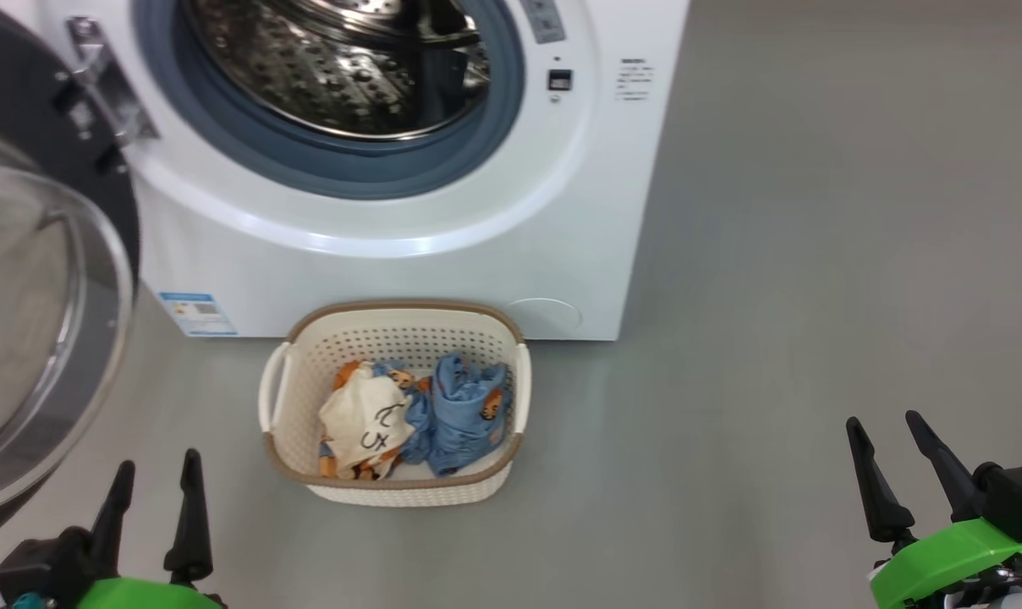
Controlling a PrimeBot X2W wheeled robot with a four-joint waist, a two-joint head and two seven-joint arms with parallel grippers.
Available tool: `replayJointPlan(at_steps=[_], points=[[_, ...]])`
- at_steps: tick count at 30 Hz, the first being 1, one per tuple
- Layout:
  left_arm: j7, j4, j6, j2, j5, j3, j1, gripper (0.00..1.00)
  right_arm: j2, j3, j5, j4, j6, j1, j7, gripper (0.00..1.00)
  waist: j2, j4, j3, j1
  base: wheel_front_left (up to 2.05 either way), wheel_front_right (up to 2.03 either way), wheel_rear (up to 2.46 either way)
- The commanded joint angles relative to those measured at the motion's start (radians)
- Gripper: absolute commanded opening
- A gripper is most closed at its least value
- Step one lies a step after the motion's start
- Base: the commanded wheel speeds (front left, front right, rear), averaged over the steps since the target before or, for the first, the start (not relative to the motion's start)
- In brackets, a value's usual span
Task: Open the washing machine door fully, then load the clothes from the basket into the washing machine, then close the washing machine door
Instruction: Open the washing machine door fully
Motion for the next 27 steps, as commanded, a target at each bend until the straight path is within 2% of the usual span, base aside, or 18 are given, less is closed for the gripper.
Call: replayJointPlan(at_steps=[1, 12, 27], points=[[-0.006, -0.029, -0.002, 0.033, 0.006, 0.026, -0.048, 1.00, -0.008, 0.016, 0.008, -0.025, 0.002, -0.027, -0.012, 1.00, 0.0000, -0.045, 0.024, 0.0000, 0.00, 0.00, 0.00], [-0.006, -0.047, -0.002, 0.043, -0.006, -0.015, -0.046, 1.00, 0.009, -0.003, 0.006, -0.030, 0.002, -0.032, -0.012, 1.00, 0.0000, -0.119, 0.039, 0.0000, 0.00, 0.00, 0.00], [-0.006, -0.051, -0.002, 0.047, -0.023, -0.039, -0.048, 1.00, 0.020, -0.020, 0.002, -0.033, 0.002, -0.030, -0.012, 1.00, 0.0000, -0.129, 0.042, 0.0000, 0.00, 0.00, 0.00]])
